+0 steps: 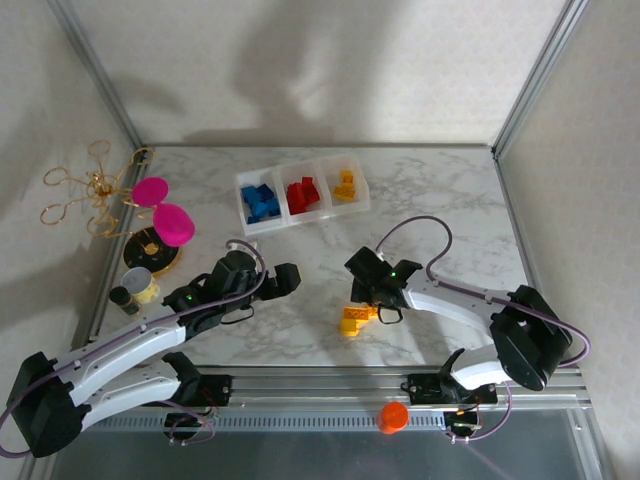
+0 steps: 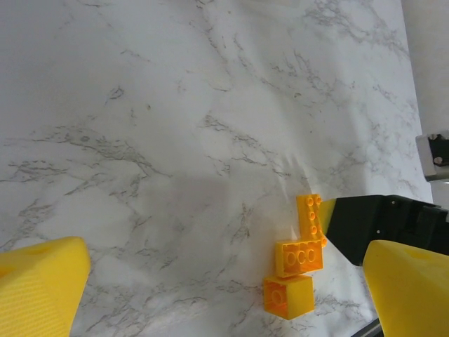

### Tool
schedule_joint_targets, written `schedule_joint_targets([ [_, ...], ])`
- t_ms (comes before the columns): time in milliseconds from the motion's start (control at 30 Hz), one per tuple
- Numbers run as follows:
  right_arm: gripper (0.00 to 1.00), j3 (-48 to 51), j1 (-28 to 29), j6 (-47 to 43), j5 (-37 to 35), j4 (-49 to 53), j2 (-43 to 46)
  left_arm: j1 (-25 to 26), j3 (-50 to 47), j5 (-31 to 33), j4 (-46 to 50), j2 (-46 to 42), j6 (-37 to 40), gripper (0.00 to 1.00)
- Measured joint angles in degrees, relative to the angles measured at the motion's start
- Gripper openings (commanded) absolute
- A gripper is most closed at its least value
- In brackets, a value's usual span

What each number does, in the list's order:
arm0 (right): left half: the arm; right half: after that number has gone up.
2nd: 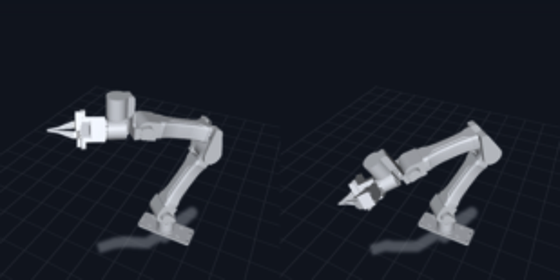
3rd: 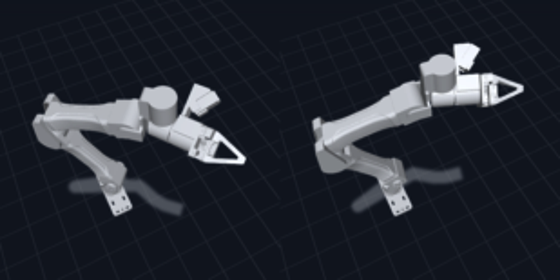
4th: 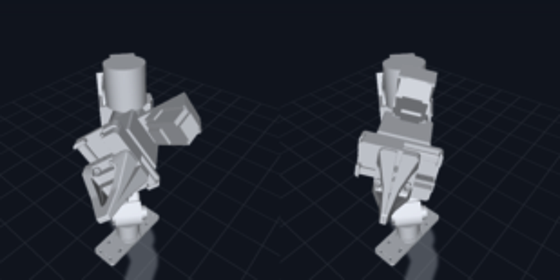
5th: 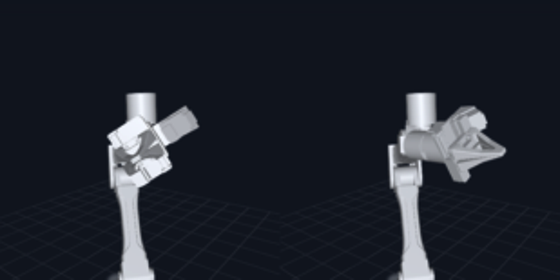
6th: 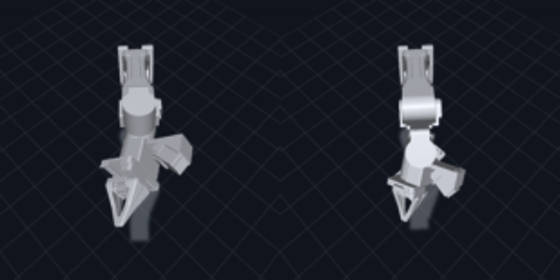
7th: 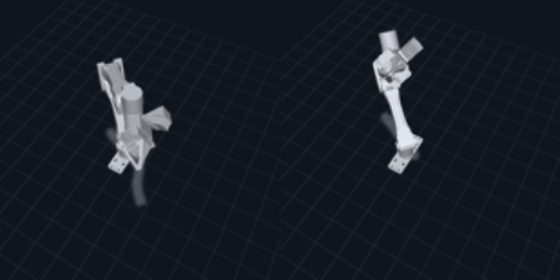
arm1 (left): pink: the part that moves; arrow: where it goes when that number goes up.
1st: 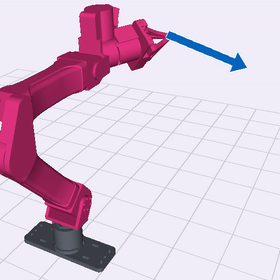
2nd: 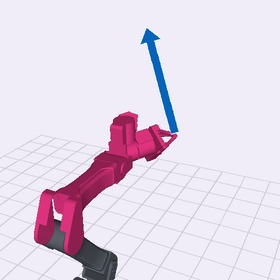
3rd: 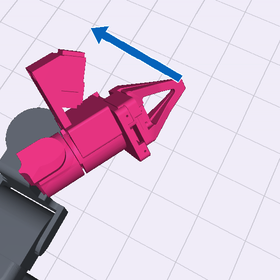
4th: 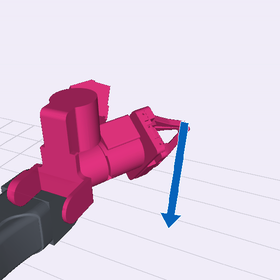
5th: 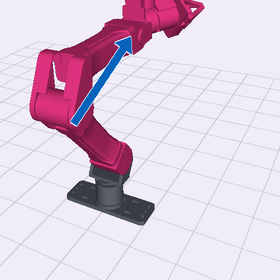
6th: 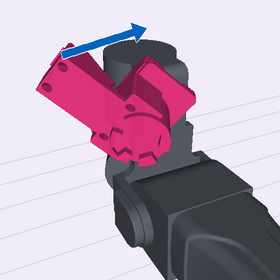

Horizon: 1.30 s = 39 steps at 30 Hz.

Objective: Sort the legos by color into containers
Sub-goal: Pick up the lego from the bottom-center of the table.

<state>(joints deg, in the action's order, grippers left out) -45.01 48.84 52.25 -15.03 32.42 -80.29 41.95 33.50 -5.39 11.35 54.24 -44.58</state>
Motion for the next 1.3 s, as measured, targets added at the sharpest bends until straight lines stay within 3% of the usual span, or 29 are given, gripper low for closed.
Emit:
schedule_joint_targets([
  [367,0.55,0.00,1.07,3.06,-0.35,-0.31,-6.05,0.50,0.00,-0.85,-0.83,2.93,0.74,1.00],
  [933,0.32,0.04,1.09,2.03,0.00,-3.08,-8.00,0.50,0.00,-0.50,-0.83,2.93,0.87,1.00],
  [1300,0.31,-1.03,-0.52,-0.81,-0.76,-1.92,-5.22,0.50,0.02,2.01,-0.83,2.93,0.81,1.00],
])
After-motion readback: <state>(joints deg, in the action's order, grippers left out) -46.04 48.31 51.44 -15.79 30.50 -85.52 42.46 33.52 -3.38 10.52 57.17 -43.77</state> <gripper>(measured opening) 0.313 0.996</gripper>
